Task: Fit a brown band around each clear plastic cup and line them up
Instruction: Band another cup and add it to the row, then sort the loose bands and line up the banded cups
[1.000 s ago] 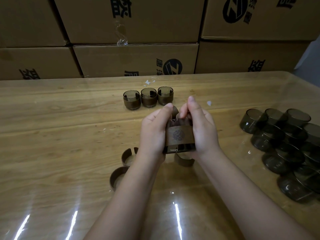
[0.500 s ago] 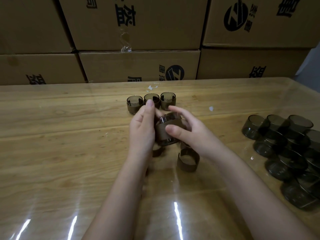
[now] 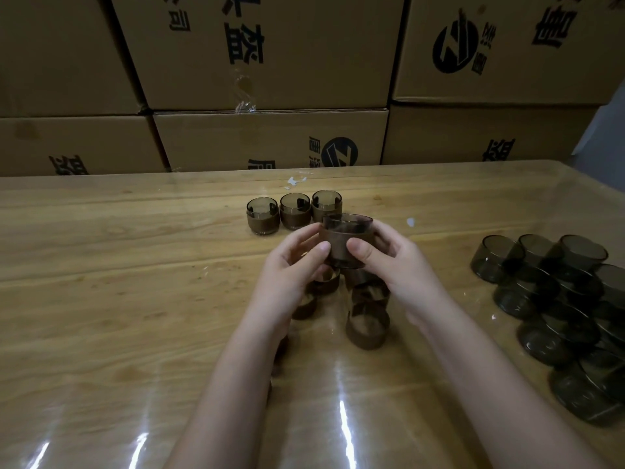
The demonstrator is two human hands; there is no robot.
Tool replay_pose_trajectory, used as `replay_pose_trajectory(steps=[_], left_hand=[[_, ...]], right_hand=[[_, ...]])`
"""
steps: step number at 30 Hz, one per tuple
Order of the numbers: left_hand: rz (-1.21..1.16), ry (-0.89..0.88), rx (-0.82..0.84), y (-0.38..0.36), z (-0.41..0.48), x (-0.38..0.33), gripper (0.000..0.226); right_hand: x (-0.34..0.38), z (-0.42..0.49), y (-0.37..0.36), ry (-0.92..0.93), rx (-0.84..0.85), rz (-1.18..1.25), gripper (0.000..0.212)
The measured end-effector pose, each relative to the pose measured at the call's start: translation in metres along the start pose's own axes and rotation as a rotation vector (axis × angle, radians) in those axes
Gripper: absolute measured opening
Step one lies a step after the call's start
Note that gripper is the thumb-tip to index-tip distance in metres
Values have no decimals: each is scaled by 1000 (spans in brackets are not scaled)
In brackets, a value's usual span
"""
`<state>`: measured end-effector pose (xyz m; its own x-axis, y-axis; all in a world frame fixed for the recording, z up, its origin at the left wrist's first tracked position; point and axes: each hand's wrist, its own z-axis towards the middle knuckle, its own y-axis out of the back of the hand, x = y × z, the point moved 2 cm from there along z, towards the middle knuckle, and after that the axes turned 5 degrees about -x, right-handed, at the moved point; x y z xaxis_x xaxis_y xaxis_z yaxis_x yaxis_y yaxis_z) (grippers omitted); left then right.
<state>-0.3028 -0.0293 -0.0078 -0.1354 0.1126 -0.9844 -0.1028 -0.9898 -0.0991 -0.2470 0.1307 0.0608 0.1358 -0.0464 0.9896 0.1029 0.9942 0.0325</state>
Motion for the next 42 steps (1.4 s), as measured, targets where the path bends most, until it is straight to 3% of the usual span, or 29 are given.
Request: replay_pose_trajectory(steps=[6, 10, 13, 18, 24, 33, 42], left_hand=[[11, 15, -77, -21, -29, -42, 24], [125, 22, -33, -38, -60, -53, 7], [229, -35, 42, -47, -82, -39, 20], [306, -89, -19, -51, -88, -25, 31], [331, -41, -15, -52, -83, -19, 33], [356, -11, -29, -51, -76, -4, 43], [359, -44, -75, -59, -71, -5, 32]], right_hand=[[-3, 5, 10, 11, -57, 79, 58], [-24, 13, 35, 49, -328, -35, 57], [-50, 12, 53, 29, -508, -13, 61], [-74, 23, 66, -24, -589, 135, 51], [-81, 52, 63, -69, -529, 131, 54], [-77, 118, 51, -116, -347, -75, 60], [-91, 163, 40, -75, -250, -290, 69]])
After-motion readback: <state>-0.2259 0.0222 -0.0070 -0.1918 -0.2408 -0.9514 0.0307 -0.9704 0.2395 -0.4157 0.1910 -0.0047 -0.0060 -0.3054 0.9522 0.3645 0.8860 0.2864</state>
